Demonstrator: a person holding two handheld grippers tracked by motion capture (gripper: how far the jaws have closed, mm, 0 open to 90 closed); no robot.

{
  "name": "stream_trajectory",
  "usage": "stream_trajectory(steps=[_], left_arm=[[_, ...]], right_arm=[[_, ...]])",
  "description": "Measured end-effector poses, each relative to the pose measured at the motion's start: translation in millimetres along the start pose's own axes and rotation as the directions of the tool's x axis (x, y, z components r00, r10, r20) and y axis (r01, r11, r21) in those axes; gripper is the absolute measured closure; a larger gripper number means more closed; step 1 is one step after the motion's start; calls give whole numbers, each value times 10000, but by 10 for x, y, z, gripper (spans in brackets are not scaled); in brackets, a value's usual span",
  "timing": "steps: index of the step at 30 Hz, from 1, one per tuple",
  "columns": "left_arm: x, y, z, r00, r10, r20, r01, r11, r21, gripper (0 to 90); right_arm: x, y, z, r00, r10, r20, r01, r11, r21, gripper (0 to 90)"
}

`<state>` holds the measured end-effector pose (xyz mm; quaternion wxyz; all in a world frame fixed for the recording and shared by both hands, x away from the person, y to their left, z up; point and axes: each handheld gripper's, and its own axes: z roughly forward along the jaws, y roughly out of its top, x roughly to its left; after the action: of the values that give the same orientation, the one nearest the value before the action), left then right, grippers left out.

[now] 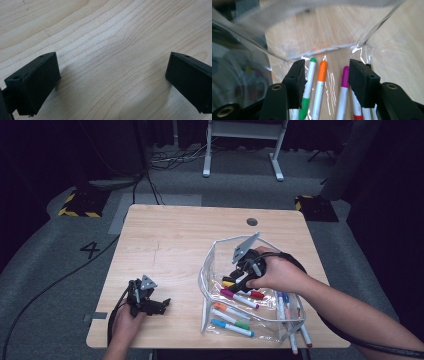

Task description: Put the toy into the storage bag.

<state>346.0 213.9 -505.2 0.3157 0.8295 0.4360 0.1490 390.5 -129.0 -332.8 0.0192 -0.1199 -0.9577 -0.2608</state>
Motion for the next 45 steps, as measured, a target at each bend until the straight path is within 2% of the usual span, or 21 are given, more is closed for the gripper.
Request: stream_trajectory(steps=[1,4,8,13,15,21,26,27,33,36,38,45], left_arm=[[0,0,0,10000,-1,-2,1,10000,-3,0],[0,0,1,10000,-2,-3,2,10000,-9,0],[0,-1,1,10000,-4,2,4,10000,-23,0],[0,0,-1,10000,1,-6,-1,10000,12,0],[0,0,-1,10000,4,-10,-4,10000,9,0],[-1,0,-1,10000,4,-10,-4,10000,11,0],[-1,0,-1,10000,0,-8,0,10000,11,0],[-1,-1,1,10000,-9,2,9,10000,-18,0],[0,-1,2,10000,-5,2,5,10000,-25,0],[2,0,1,10000,19,-17,-19,10000,-13,0],[2,1,1,10000,16,-13,-16,10000,-4,0],[1,1,1,10000,4,-10,-4,10000,4,0]], right_arm=[[28,0,-100,10000,83,35,-82,9997,-250,483],[95,-8,-320,9997,-45,237,64,9964,-841,484],[156,-82,-632,9986,35,529,55,9858,-1678,483],[135,-309,-973,9935,561,989,-324,9734,-2268,483],[106,-444,-1103,9881,889,1254,-561,9681,-2441,479],[50,-804,-1378,9713,1745,1617,-1206,9471,-2974,478],[-1,-1117,-1563,9509,2427,1919,-1689,9269,-3352,476],[-18,-1195,-1594,9434,2647,1998,-1855,9205,-3438,476],[-115,-1581,-1566,9128,3468,2155,-2506,8925,-3750,479],[-170,-1731,-1480,8958,3724,2426,-2725,8914,-3621,481],[-228,-1839,-1370,8871,3949,2390,-2985,8857,-3556,483],[-392,-2087,-960,8750,4381,2060,-3598,8732,-3288,480]])
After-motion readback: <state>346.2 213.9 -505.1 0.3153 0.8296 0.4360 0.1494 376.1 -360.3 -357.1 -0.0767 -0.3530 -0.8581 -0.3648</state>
